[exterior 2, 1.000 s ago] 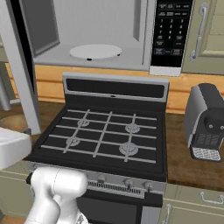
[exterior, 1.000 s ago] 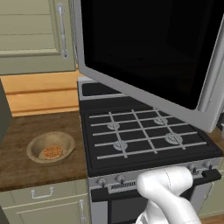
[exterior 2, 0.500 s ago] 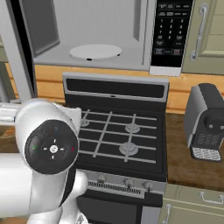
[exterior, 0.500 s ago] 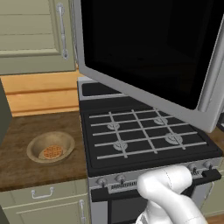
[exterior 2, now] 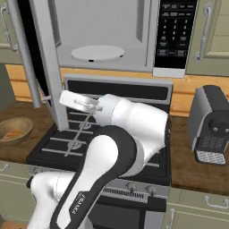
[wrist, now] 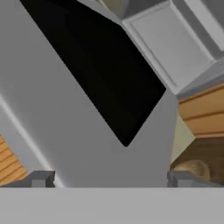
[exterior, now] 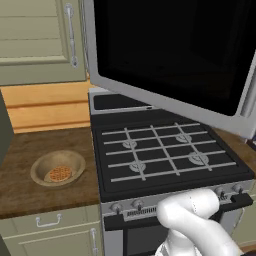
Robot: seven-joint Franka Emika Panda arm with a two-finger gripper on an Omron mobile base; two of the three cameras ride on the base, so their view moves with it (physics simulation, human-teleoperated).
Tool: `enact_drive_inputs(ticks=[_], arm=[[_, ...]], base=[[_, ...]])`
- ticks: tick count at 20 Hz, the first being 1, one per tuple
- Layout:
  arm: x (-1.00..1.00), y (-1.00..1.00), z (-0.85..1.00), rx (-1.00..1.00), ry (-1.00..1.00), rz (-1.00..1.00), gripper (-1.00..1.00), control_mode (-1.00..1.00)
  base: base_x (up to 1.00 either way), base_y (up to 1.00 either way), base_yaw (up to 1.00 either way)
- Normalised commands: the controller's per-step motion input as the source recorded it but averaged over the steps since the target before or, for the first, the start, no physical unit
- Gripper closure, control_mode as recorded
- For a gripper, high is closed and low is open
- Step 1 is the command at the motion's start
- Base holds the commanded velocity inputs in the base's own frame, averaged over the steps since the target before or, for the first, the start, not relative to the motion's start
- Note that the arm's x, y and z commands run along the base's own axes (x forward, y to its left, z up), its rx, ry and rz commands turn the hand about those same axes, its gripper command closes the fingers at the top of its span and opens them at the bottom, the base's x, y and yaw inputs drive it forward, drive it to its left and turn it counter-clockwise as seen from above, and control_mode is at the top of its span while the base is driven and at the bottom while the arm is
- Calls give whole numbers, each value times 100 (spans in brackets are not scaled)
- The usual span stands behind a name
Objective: Open the microwave, place the bowl with waffle inside the microwave, then close the microwave door and turn it on.
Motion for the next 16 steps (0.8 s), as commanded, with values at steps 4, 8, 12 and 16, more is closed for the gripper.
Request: enact_drive_inputs(ticks=[4,8,12,16], arm=[[34,-8,-13,23,1,43,-100,-100],[0,17,-22,8,0,43,-100,-100],[-55,83,-19,0,-9,36,-100,-100],[-94,100,-3,-3,-23,25,-100,-100]], base=[[0,0,0],[0,0,0],[0,0,0],[0,0,0]])
